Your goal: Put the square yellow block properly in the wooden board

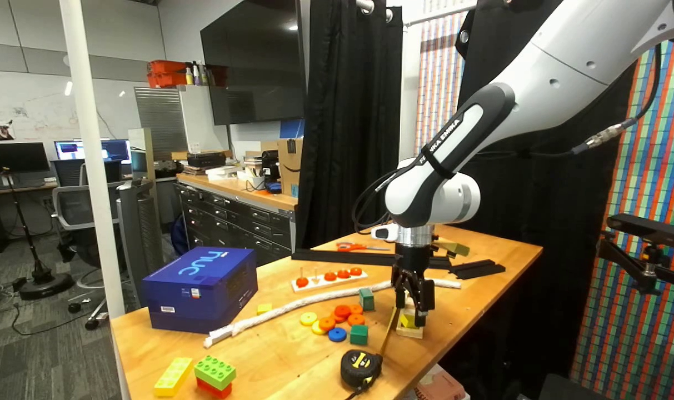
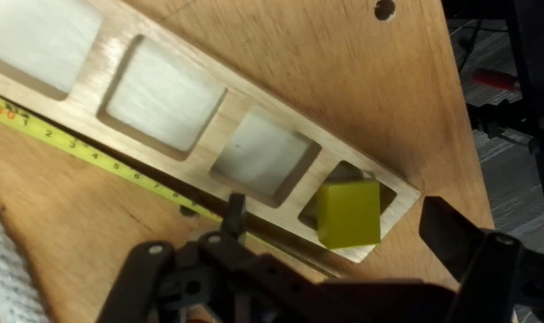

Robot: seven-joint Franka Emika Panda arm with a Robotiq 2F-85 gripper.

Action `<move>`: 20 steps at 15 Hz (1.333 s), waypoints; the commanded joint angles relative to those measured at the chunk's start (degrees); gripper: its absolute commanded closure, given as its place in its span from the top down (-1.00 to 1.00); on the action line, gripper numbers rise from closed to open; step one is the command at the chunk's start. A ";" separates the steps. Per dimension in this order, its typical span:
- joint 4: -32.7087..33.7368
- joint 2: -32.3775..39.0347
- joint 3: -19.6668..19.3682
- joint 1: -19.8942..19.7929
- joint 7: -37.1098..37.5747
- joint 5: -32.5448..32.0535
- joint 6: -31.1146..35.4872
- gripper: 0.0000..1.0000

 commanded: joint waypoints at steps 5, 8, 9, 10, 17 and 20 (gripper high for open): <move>-0.62 -0.39 1.07 -1.07 -1.17 0.41 2.61 -0.15; -0.72 -0.81 1.22 -0.95 -0.94 0.32 2.65 -0.57; -0.68 -1.16 1.22 -0.90 -0.68 0.24 2.57 -0.70; -0.45 -1.21 1.21 -0.90 0.03 0.18 1.89 -0.79; 0.35 -2.27 1.29 -0.99 10.36 -1.03 -0.16 -0.71; 0.39 -2.76 1.44 -0.96 17.73 -3.77 -0.10 -0.72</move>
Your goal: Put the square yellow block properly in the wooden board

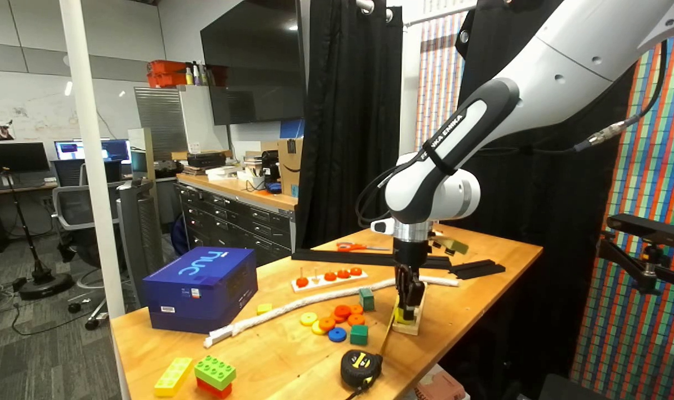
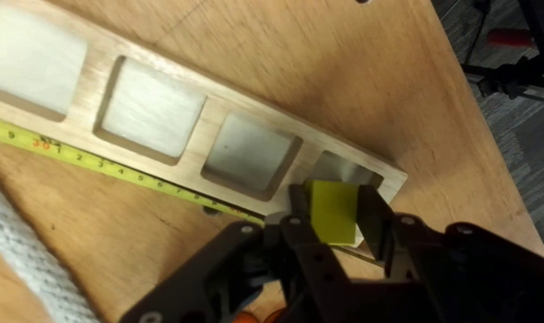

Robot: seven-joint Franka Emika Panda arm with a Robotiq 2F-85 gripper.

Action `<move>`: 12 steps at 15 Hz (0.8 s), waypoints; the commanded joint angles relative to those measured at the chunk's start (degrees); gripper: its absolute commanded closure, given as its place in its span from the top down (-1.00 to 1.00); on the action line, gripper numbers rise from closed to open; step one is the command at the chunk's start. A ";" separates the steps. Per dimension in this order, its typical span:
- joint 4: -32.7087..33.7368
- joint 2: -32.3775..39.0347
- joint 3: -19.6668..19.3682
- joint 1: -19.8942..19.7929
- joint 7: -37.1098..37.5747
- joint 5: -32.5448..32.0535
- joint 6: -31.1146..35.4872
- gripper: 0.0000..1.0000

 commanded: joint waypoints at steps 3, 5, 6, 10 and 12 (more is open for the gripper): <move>0.73 -1.71 1.25 -0.68 14.28 -6.04 -1.98 -0.72; 1.02 -1.81 1.45 -0.63 18.65 -7.93 -2.78 -0.72; 1.15 -1.86 1.55 -0.62 20.89 -8.99 -3.31 -0.73; 1.93 -2.00 1.75 -0.59 27.35 -11.27 -6.28 -0.72; 2.34 -1.97 1.72 -0.59 28.77 -11.43 -7.86 -0.72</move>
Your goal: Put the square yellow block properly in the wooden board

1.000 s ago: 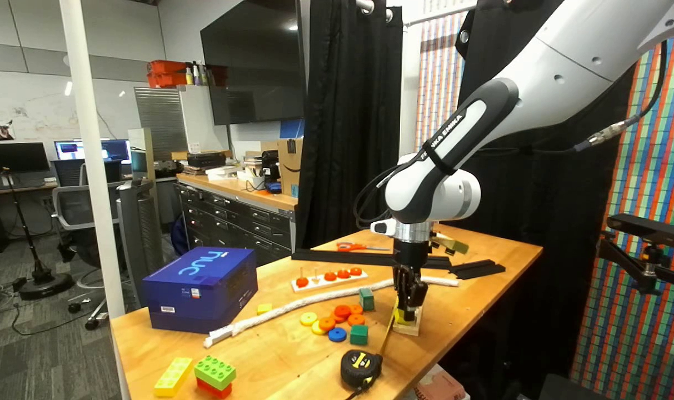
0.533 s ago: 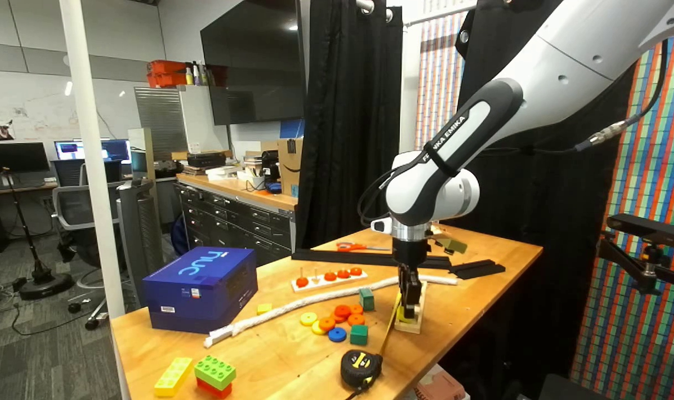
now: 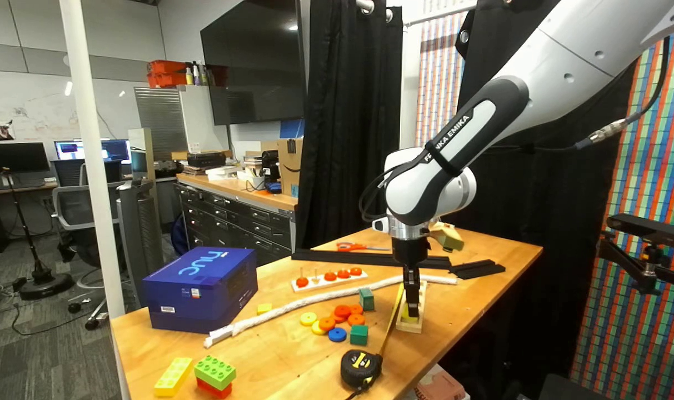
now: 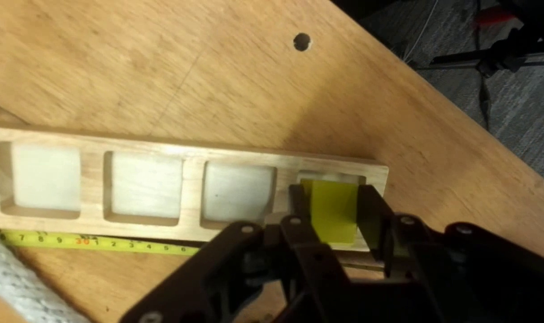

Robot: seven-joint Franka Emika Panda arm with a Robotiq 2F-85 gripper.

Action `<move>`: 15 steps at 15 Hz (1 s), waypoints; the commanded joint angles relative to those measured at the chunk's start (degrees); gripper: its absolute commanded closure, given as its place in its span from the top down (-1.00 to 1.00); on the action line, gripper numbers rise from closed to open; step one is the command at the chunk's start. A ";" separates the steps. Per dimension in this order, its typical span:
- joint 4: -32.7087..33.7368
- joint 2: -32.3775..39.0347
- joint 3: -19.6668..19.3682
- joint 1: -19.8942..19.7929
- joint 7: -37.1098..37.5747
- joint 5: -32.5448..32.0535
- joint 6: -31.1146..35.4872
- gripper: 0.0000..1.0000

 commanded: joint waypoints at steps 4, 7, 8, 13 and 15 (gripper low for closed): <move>1.70 -0.61 0.53 -0.60 3.08 0.03 -5.16 -0.72; 2.28 0.04 0.48 -0.57 1.72 1.25 -5.32 -0.72; 2.58 0.33 0.50 -0.56 1.61 1.42 -5.48 -0.72; 3.14 1.03 0.52 -0.63 1.43 1.67 -5.68 -0.72; 3.34 1.38 0.56 -0.66 1.30 1.81 -5.68 -0.72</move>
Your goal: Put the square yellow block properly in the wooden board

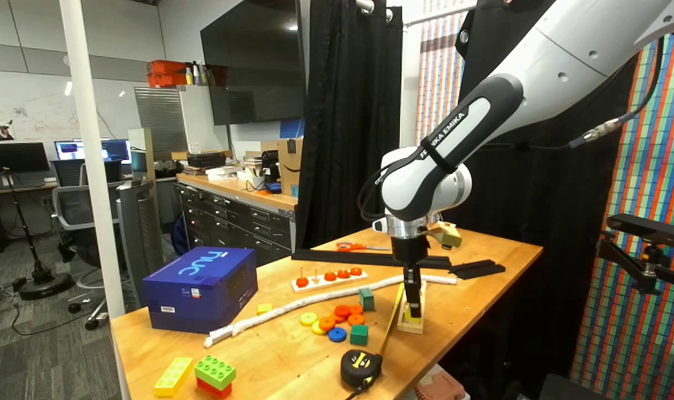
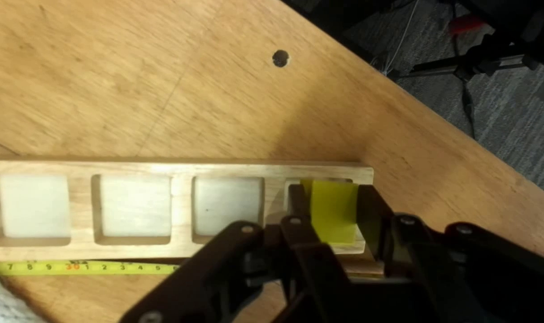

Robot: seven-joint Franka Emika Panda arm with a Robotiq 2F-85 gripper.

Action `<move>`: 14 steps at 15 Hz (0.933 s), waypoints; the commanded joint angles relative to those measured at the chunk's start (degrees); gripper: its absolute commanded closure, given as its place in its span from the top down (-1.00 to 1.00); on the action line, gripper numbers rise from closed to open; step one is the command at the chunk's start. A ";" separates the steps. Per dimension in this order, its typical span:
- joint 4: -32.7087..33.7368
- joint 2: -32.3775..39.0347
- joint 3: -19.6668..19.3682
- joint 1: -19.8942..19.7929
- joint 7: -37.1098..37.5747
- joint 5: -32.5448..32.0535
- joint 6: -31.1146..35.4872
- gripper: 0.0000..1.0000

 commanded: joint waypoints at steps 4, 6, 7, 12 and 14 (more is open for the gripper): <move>1.59 1.11 0.59 -0.72 -1.07 1.52 -1.41 -0.72; 1.75 1.43 0.65 -0.73 -0.69 1.72 -1.64 -0.14; 1.88 1.61 0.68 -0.73 -0.67 1.97 -1.88 0.20; 2.25 1.83 0.79 -0.74 -0.14 2.28 -2.68 0.90; 2.32 1.06 0.92 -0.62 0.81 1.67 -2.97 1.00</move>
